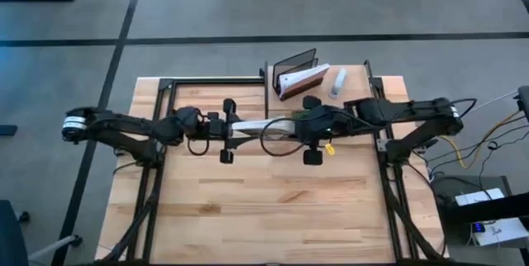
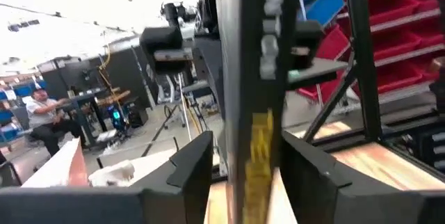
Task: Stock shelves
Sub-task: Put the black book into the black desk organizer on the shelf
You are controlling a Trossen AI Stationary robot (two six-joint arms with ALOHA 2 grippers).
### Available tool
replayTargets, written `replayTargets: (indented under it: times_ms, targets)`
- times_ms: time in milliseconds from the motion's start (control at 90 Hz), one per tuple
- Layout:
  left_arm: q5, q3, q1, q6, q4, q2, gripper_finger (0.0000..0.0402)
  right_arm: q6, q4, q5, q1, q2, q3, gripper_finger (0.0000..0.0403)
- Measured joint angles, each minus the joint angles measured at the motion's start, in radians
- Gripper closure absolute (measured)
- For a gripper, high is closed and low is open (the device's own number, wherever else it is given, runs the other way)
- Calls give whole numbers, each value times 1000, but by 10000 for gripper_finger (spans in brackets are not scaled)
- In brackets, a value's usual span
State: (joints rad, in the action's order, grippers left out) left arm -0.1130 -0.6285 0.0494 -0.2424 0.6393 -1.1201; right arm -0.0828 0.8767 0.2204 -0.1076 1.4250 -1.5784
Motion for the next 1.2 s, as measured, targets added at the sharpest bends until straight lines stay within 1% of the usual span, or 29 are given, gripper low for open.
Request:
replayTargets:
  times_ms: [89,178,267,367,489,600,756,878,1089,1200]
  targets:
    - [0,1,0,0,-114,72,246,-18,-1,28,4,-18,0,373]
    - [-1,6,0,12,-217,132,242,-39,0,87,13,-36,0,373]
    - [-1,19,0,27,-277,174,243,-71,-2,134,30,-53,0,373]
    - [-1,51,0,39,-289,205,249,-142,-5,148,56,-72,0,373]
    - [-2,94,0,41,-284,225,261,-287,-30,144,95,-95,0,373]
    - [-2,115,0,41,-281,227,272,-409,-65,108,151,-113,-1,373]
    - [-2,133,0,42,-268,224,287,-504,-107,-37,271,-124,-1,373]
    - [-2,142,0,42,-263,223,297,-586,-98,-112,357,-128,-1,373]
    - [-2,147,0,54,-258,223,303,-792,-110,-124,461,-129,-1,373]
    - [-2,148,0,71,-258,222,303,-855,-111,-124,506,-127,-1,373]
